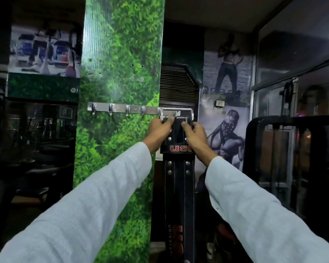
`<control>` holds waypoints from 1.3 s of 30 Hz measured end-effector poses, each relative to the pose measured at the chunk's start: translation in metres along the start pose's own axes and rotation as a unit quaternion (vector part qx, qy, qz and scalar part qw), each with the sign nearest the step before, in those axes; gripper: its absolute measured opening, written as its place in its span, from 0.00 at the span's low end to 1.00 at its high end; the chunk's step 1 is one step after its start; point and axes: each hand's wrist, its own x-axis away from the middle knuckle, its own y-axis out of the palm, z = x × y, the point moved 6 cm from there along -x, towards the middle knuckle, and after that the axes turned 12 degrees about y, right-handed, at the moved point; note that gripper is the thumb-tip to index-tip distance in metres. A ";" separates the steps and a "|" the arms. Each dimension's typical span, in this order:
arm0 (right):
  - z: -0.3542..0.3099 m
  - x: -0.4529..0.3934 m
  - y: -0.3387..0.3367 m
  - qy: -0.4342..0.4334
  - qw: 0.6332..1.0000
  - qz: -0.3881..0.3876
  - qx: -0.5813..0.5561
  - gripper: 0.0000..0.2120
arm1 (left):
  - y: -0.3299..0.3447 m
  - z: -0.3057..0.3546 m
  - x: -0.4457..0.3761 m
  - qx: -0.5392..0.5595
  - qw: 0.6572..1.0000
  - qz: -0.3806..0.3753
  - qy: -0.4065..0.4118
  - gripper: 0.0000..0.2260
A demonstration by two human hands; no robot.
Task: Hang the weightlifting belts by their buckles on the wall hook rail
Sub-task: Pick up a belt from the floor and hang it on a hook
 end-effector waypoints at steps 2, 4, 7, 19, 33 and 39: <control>0.015 -0.005 0.010 0.037 0.999 -0.029 0.006 0.17 | -0.001 -0.017 0.000 -0.032 0.999 -0.002 -0.012 0.21; 0.033 -0.005 0.022 0.073 0.996 -0.049 -0.015 0.16 | -0.003 -0.030 0.003 -0.036 0.999 -0.014 -0.019 0.19; 0.047 0.001 0.028 0.075 0.993 -0.050 -0.076 0.15 | -0.004 -0.039 0.013 -0.013 1.000 -0.018 -0.008 0.18; 0.131 0.049 0.031 0.148 0.963 -0.132 -0.184 0.22 | 0.002 -0.106 0.112 0.113 0.980 -0.115 -0.116 0.22; 0.324 0.190 0.065 0.283 0.944 -0.170 -0.020 0.17 | -0.001 -0.245 0.307 0.075 0.950 -0.119 -0.280 0.11; 0.492 0.289 0.086 0.401 0.899 -0.150 0.088 0.34 | 0.004 -0.345 0.430 0.055 0.923 -0.143 -0.354 0.24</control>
